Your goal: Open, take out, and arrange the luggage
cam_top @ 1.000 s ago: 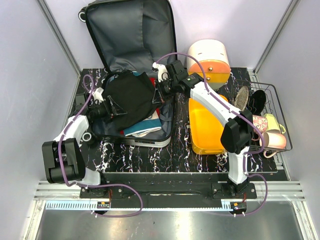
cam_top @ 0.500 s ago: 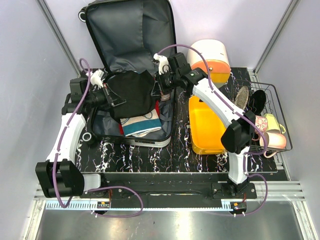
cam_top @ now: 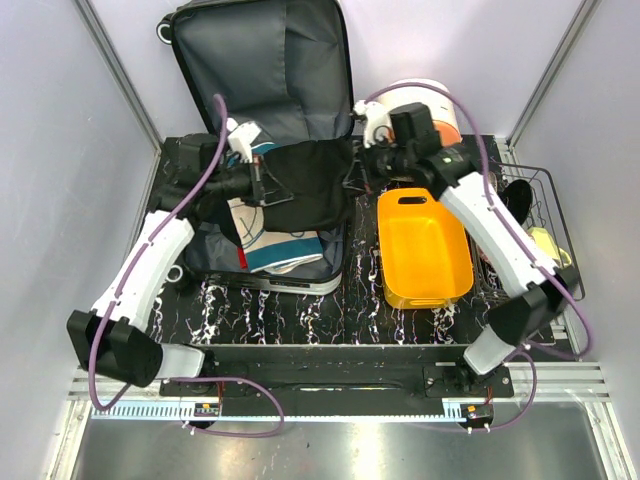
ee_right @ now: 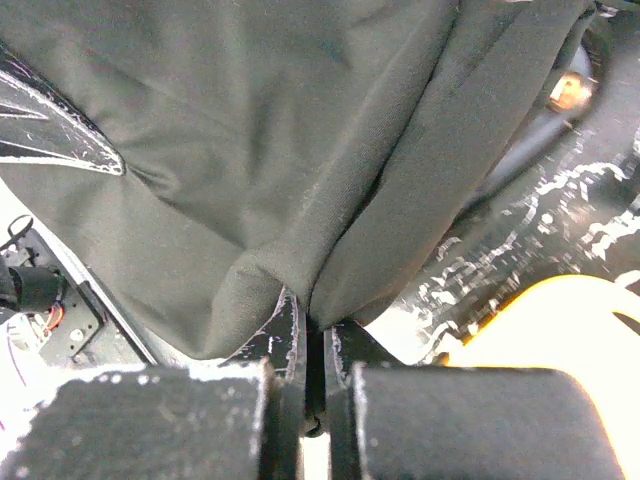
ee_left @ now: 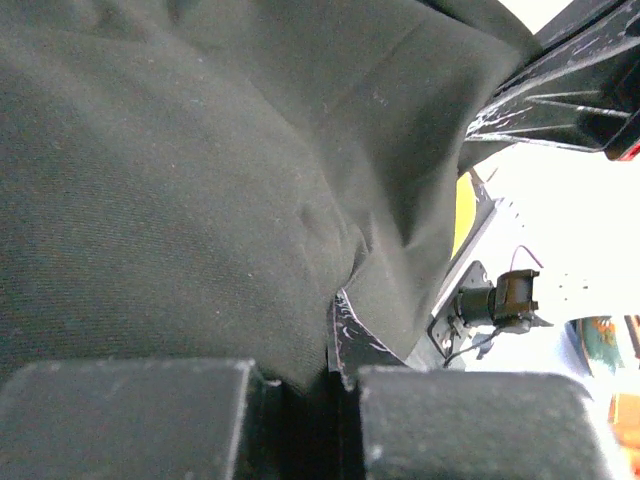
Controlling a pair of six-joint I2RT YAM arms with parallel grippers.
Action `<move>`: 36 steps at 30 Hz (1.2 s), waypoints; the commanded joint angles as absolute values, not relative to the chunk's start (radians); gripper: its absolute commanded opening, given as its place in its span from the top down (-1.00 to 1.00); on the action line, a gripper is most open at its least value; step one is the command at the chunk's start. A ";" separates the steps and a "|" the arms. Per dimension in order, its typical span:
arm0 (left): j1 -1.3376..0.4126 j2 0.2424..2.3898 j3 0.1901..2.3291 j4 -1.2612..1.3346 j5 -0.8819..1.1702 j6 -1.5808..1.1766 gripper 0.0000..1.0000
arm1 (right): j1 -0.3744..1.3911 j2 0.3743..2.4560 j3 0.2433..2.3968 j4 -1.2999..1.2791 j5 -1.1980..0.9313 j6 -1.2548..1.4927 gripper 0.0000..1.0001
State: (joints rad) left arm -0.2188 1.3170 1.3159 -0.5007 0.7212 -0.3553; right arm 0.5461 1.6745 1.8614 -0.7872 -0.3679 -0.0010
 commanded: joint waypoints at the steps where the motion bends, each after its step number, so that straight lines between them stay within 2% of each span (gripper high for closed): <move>1: -0.327 1.377 1.457 -0.446 0.680 -0.292 1.00 | 0.473 1.487 1.777 -0.788 -0.302 -0.037 1.00; 10: -0.655 1.678 1.771 -0.471 0.620 -0.206 1.00 | 0.304 1.256 1.582 -0.861 -0.184 -0.086 1.00; 16: -0.777 1.857 1.960 -0.459 0.606 -0.209 1.00 | 0.140 1.149 1.488 -0.910 -0.201 -0.147 1.00; 23: -0.835 1.947 1.990 -0.408 0.592 -0.225 1.00 | 0.006 1.117 1.451 -0.954 -0.261 -0.230 1.00; 26: -0.847 1.954 1.924 -0.408 0.586 -0.216 1.00 | -0.023 1.118 1.355 -0.968 -0.276 -0.250 1.00; 31: -0.865 2.003 1.872 -0.452 0.581 -0.158 1.00 | -0.028 1.103 1.186 -0.982 -0.285 -0.290 1.00; 36: -0.877 2.060 1.842 -0.511 0.554 -0.109 1.00 | -0.029 1.135 1.121 -0.986 -0.321 -0.339 1.00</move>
State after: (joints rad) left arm -0.8635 2.0243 1.8519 -0.4999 0.5922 -0.1699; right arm -0.0238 1.1271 1.1316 -0.9867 -0.2729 -0.2783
